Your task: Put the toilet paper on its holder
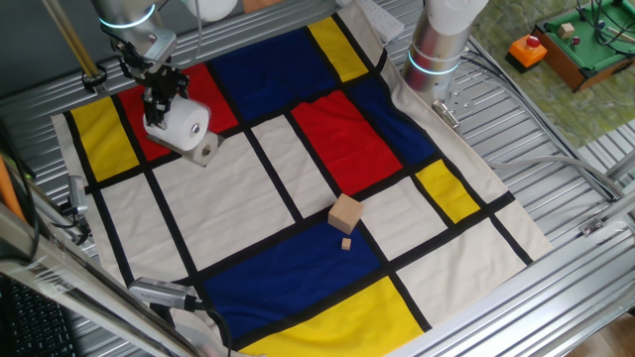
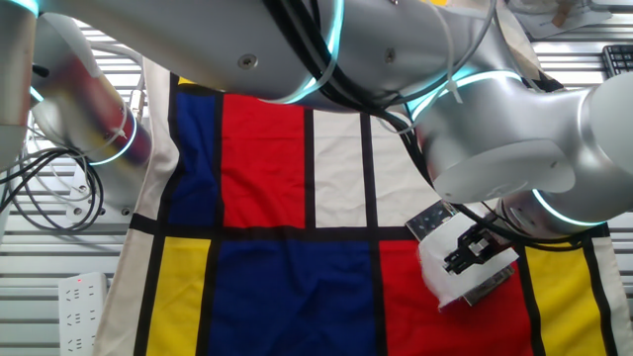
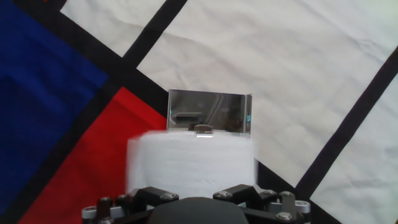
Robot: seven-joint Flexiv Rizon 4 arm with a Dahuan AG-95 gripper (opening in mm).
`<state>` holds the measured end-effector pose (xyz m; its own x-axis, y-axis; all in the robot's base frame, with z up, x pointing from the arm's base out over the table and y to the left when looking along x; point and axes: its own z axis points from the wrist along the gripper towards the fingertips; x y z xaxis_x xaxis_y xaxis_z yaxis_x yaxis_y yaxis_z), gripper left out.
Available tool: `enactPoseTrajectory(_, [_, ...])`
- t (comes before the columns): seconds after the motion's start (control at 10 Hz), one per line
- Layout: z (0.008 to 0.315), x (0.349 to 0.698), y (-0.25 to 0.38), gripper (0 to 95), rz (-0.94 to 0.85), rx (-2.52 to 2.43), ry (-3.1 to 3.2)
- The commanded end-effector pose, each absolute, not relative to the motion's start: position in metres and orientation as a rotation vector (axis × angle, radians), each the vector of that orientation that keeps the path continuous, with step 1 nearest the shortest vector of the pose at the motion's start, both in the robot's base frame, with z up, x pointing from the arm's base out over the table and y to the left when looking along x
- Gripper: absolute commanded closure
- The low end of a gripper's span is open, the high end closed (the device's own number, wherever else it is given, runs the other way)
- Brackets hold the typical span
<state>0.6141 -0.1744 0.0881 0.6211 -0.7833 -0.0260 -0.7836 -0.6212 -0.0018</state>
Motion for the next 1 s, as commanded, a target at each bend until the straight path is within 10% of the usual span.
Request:
enactPoseTrajectory(0.1, [0.088, 0.614, -0.175, 0.0, 0.037, -2.812, 1.368])
enactPoseTrajectory(1.0, [0.129, 0.609, -0.163, 0.0, 0.006, -2.598, 1.734])
